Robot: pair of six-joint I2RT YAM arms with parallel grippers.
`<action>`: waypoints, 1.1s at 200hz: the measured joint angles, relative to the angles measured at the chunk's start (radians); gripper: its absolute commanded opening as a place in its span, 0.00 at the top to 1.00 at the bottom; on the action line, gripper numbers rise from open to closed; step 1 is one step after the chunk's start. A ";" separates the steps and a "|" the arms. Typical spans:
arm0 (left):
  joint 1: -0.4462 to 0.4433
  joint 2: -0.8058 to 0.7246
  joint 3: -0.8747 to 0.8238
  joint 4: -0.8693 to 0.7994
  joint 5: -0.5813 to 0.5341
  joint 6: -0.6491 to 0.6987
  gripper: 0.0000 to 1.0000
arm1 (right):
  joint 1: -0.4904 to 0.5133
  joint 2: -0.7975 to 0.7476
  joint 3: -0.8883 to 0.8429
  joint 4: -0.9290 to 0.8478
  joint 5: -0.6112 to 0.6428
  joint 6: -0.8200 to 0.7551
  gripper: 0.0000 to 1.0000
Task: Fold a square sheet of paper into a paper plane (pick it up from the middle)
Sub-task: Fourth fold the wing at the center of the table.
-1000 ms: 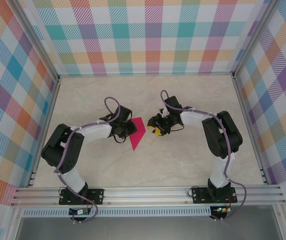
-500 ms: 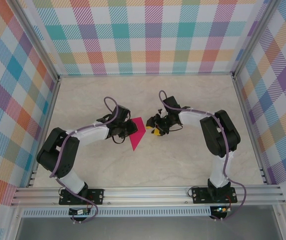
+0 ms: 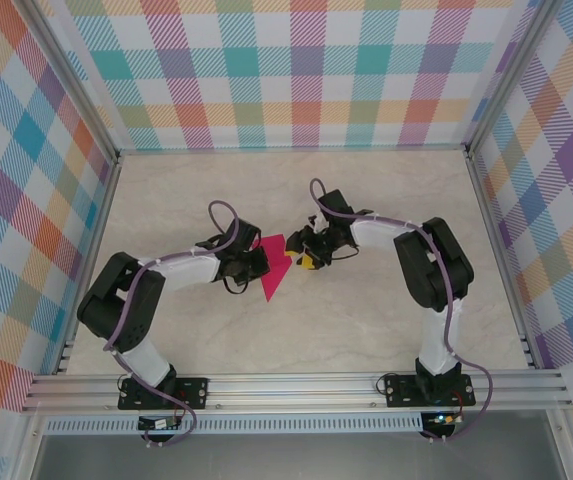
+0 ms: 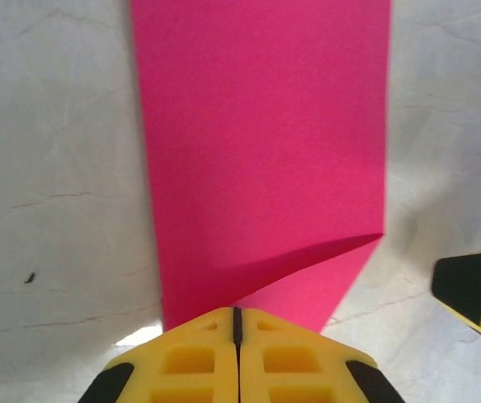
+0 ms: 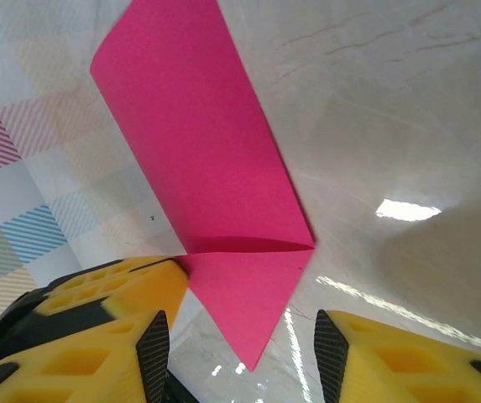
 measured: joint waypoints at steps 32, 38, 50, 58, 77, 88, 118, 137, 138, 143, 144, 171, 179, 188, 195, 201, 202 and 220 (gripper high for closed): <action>0.000 0.017 -0.008 -0.008 -0.018 -0.001 0.95 | 0.009 0.023 0.010 -0.005 0.000 -0.003 0.48; 0.000 0.017 -0.009 -0.008 -0.019 -0.001 0.95 | 0.009 0.026 0.010 -0.005 0.000 -0.004 0.48; 0.000 0.017 -0.009 -0.008 -0.024 -0.003 0.95 | 0.010 0.034 0.011 -0.011 0.000 -0.004 0.48; 0.000 0.017 -0.009 -0.008 -0.025 -0.004 0.95 | 0.012 0.039 0.013 -0.016 0.000 -0.007 0.48; 0.000 0.017 -0.010 -0.007 -0.025 -0.004 0.96 | 0.014 0.047 0.026 -0.030 0.000 -0.011 0.48; 0.000 0.017 -0.010 -0.006 -0.025 -0.004 0.96 | 0.017 0.047 0.033 -0.031 0.000 -0.015 0.49; 0.000 0.017 -0.011 -0.006 -0.025 -0.005 0.96 | 0.025 0.057 0.056 -0.035 0.000 -0.024 0.52; 0.000 0.017 -0.011 -0.006 -0.025 -0.005 0.97 | 0.029 0.066 0.064 -0.035 0.000 -0.027 0.52; 0.000 0.017 -0.011 -0.006 -0.025 -0.005 0.97 | 0.029 0.067 0.064 -0.035 0.000 -0.027 0.53; 0.000 0.017 -0.011 -0.006 -0.025 -0.005 0.97 | 0.029 0.069 0.066 -0.035 0.000 -0.027 0.53; 0.000 0.017 -0.011 -0.006 -0.025 -0.005 0.97 | 0.029 0.070 0.066 -0.036 0.000 -0.027 0.53; 0.000 0.017 -0.012 -0.005 -0.025 -0.005 0.97 | 0.030 0.085 0.076 -0.042 0.000 -0.029 0.53; 0.000 0.017 -0.012 -0.003 -0.025 -0.005 0.98 | 0.029 0.086 0.076 -0.042 -0.001 -0.029 0.53; 0.000 0.017 -0.014 -0.001 -0.025 -0.005 0.98 | 0.030 0.086 0.077 -0.042 0.000 -0.030 0.53; 0.000 0.017 -0.015 0.002 -0.025 -0.005 0.98 | 0.030 0.087 0.077 -0.042 0.000 -0.030 0.54; 0.000 0.017 -0.016 0.002 -0.025 -0.005 0.98 | 0.030 0.087 0.077 -0.042 -0.001 -0.030 0.56; 0.000 0.017 -0.016 0.002 -0.025 -0.005 0.98 | 0.030 0.087 0.077 -0.042 -0.001 -0.030 0.56; 0.000 0.017 -0.016 0.003 -0.025 -0.005 0.98 | 0.029 0.092 0.078 -0.041 -0.009 -0.031 0.59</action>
